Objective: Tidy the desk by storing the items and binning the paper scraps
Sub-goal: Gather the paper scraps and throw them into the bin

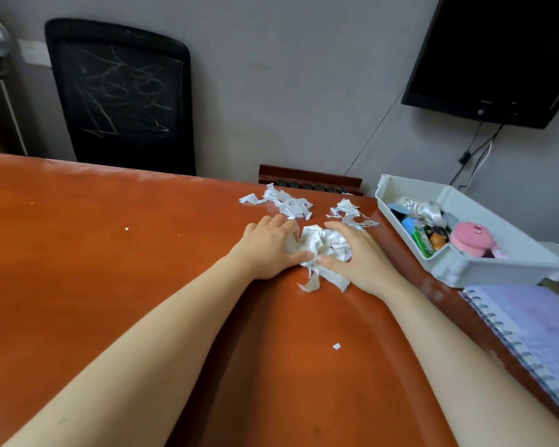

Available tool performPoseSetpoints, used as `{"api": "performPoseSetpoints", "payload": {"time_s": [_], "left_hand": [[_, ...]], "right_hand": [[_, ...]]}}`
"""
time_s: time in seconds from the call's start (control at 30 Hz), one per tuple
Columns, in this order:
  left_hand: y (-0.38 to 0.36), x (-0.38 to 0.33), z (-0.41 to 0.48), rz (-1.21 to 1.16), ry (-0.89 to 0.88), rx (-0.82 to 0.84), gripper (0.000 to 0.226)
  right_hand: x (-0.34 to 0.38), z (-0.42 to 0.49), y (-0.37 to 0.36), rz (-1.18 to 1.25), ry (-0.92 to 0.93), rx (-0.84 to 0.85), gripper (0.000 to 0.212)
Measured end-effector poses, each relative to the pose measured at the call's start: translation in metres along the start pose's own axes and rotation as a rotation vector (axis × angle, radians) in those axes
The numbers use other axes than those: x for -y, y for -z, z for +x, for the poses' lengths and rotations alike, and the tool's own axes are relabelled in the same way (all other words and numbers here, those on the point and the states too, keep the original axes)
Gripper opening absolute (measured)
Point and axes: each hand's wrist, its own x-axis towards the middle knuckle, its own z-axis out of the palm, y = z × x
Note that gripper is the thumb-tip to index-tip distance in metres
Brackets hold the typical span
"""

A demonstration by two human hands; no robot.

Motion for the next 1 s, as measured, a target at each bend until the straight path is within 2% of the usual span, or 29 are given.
{"api": "performPoseSetpoints", "payload": {"time_s": [0.33,0.47,0.6,0.8,0.9,1.0], "left_hand": [[0.001,-0.002,-0.001,-0.039,0.017,-0.069,0.057],[0.000,0.001,0.004,0.037,0.006,0.008,0.067],[0.000,0.001,0.009,0.021,0.030,0.042,0.058],[0.001,0.002,0.009,0.020,0.036,0.031,0.054],[0.001,0.002,0.008,-0.095,0.035,-0.038,0.032],[0.003,0.002,0.005,-0.267,0.067,-0.060,0.028]], "right_hand": [[0.005,0.002,-0.001,0.093,-0.018,-0.011,0.033],[0.005,0.005,-0.002,0.157,-0.043,-0.018,0.035],[0.003,0.008,-0.004,0.214,-0.070,-0.022,0.038],[0.002,0.011,-0.006,0.217,-0.120,-0.050,0.023],[0.003,0.010,-0.006,0.214,-0.127,-0.080,0.014],[0.004,0.010,-0.005,0.226,-0.145,-0.112,0.009]]}}
